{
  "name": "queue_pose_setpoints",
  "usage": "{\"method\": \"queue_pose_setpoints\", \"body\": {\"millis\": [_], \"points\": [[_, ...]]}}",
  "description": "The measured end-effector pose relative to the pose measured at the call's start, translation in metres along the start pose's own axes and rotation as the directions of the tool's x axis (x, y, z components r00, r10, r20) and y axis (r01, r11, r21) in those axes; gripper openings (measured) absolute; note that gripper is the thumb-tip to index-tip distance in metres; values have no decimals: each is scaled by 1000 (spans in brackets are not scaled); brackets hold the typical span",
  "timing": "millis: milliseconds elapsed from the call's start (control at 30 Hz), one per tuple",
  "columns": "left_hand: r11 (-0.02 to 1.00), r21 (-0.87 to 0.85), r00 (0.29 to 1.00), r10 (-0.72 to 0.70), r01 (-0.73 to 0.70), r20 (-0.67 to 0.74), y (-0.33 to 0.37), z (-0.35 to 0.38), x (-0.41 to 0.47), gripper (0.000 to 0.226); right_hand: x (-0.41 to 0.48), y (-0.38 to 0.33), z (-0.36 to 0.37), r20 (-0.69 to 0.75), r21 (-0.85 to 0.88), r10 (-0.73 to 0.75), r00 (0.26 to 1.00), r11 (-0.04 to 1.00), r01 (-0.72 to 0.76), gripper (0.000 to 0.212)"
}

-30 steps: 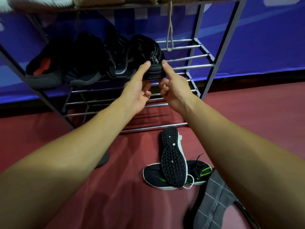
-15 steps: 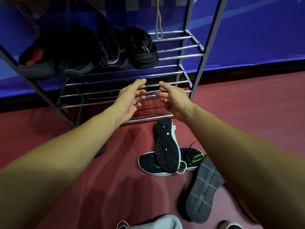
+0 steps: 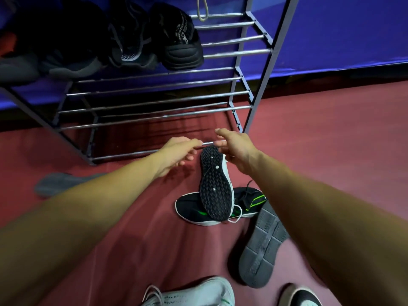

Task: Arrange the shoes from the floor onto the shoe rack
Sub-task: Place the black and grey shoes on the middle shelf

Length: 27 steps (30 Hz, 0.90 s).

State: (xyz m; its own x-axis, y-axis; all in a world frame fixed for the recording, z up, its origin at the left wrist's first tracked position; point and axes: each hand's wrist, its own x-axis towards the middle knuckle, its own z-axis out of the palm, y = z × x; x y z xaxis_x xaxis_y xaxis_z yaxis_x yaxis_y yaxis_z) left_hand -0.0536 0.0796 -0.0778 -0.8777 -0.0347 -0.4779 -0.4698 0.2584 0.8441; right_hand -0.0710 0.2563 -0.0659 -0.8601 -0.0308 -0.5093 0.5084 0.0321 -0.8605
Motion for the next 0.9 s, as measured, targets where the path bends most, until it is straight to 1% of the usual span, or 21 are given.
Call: {"method": "queue_pose_setpoints", "body": {"millis": [133, 233, 300, 333, 367, 433, 467, 533, 633, 767, 867, 900], "points": [[988, 135, 996, -75, 68, 42, -30, 12, 23, 26, 18, 32, -5, -52, -96, 69, 996, 993, -74, 24], [956, 270, 986, -143, 116, 80, -51, 22, 37, 31, 31, 54, -9, -70, -86, 125, 990, 988, -131, 23], [931, 344, 980, -168, 124, 103, -62, 29, 45, 26, 41, 68, -12, -82, -133, 148, 986, 978, -158, 17], [921, 369, 979, -173, 123, 106, -68, 33, 47, 24, 45, 74, -13, -96, -170, 161, 982, 970, -175, 16], [914, 387, 980, -171, 120, 99, -75, 35, 47, 22, 47, 82, -14, -114, -202, 175, 978, 960, -195, 20], [911, 389, 981, -181, 138, 76, -91, 41, 51, 26, 51, 95, -19, -155, -279, 217, 964, 926, -253, 29], [912, 379, 977, -200, 158, 74, -98, 42, 53, 29, 52, 99, -22, -171, -311, 241, 956, 907, -284, 27], [920, 336, 963, -250, 204, 100, -106, 43, 56, 29, 54, 105, -28, -159, -318, 286, 945, 891, -323, 19], [930, 304, 950, -264, 206, 165, -103, 44, 59, 20, 57, 107, -31, -91, -296, 313, 945, 898, -326, 21], [935, 284, 952, -263, 212, 156, -96, 44, 54, 19, 59, 105, -36, -46, -312, 334, 941, 890, -331, 30], [940, 277, 961, -243, 200, 133, -86, 43, 46, 19, 53, 98, -39, -28, -325, 340, 940, 886, -330, 21], [945, 267, 965, -227, 187, 128, -81, 41, 42, 18, 50, 95, -39, -18, -325, 338, 941, 888, -325, 21]]}}
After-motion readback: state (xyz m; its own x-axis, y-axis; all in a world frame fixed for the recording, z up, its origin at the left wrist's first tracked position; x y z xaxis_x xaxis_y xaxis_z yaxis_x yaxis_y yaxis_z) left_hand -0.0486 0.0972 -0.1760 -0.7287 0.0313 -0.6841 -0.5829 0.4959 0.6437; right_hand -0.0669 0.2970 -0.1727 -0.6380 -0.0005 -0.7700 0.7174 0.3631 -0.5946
